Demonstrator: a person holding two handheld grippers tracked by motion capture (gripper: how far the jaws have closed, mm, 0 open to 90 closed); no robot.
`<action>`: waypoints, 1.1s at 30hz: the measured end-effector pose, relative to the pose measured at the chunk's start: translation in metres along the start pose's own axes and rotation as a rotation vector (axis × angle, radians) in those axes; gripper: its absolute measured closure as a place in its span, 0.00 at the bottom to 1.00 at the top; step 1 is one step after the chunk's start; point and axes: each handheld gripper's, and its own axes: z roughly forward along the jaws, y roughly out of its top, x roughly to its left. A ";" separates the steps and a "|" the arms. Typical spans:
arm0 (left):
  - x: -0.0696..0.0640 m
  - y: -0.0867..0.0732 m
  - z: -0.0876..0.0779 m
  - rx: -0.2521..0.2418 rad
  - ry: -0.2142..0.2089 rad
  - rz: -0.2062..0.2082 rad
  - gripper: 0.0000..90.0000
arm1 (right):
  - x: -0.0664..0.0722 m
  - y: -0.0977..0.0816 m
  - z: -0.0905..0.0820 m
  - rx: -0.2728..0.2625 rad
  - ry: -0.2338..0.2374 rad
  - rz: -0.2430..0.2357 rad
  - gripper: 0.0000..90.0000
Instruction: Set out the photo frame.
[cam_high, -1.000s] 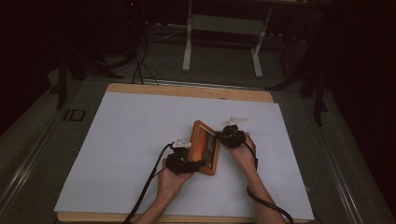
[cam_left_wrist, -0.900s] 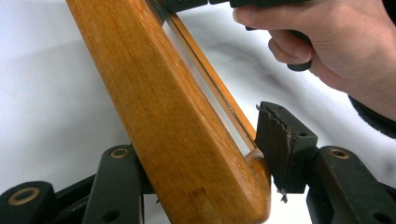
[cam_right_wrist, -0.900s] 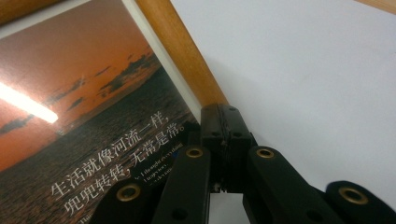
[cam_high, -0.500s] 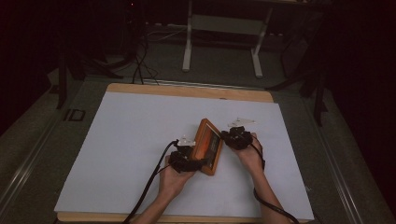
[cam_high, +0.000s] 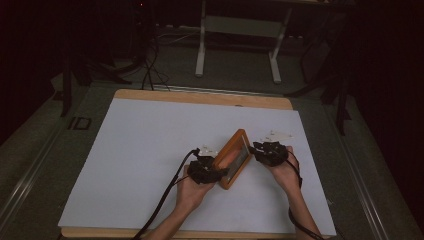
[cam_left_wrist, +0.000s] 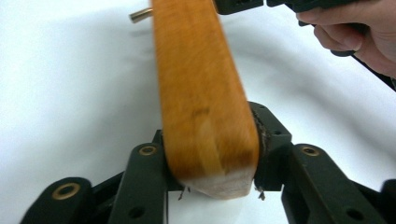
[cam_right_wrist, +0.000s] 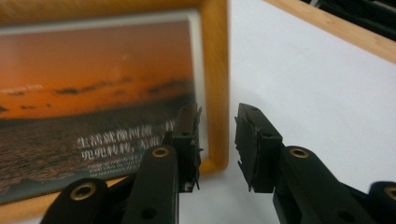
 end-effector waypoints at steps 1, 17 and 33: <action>-0.002 0.001 0.000 0.003 0.002 0.013 0.72 | 0.000 -0.001 -0.003 -0.005 -0.004 -0.002 0.77; -0.004 0.004 -0.002 0.001 -0.019 0.095 0.76 | -0.016 -0.022 -0.054 -0.044 -0.041 0.005 0.73; 0.006 0.020 -0.025 -0.029 -0.048 0.186 0.77 | -0.002 -0.008 -0.053 -0.069 -0.010 -0.068 0.71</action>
